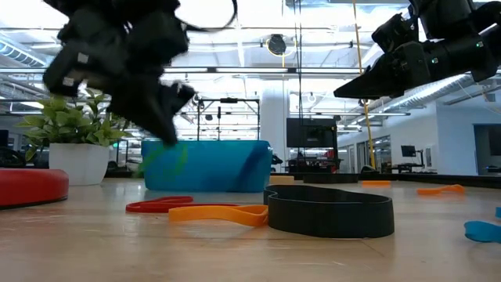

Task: Pick and place rubber bands into bin
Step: Put the green rubber band into the blue bin, then put the red rubber band into the blue bin

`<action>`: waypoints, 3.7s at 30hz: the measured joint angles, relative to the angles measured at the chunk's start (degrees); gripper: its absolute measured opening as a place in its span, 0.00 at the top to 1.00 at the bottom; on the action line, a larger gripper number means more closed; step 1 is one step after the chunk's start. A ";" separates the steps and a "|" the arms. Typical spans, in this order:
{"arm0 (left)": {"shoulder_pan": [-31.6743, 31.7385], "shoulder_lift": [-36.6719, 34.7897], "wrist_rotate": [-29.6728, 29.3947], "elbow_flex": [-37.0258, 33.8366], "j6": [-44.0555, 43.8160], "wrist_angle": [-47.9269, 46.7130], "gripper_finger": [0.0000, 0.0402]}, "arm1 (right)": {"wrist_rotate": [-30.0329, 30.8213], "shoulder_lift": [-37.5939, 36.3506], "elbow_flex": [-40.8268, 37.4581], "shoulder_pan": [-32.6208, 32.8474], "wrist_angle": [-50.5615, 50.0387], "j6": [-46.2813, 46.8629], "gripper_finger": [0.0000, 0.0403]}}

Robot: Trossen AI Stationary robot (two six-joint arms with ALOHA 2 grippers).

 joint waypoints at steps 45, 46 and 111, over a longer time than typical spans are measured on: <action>8.15 0.75 -19.52 0.07 -2.53 4.31 0.99 | -0.02 0.00 0.00 0.00 0.07 -0.01 0.72; 8.15 0.75 -19.55 0.07 -2.69 4.40 0.98 | -0.02 0.00 0.00 0.00 0.07 0.00 0.72; -1.10 12.56 3.30 0.13 -5.62 11.47 0.70 | -0.04 -0.02 0.00 0.00 0.27 1.05 0.72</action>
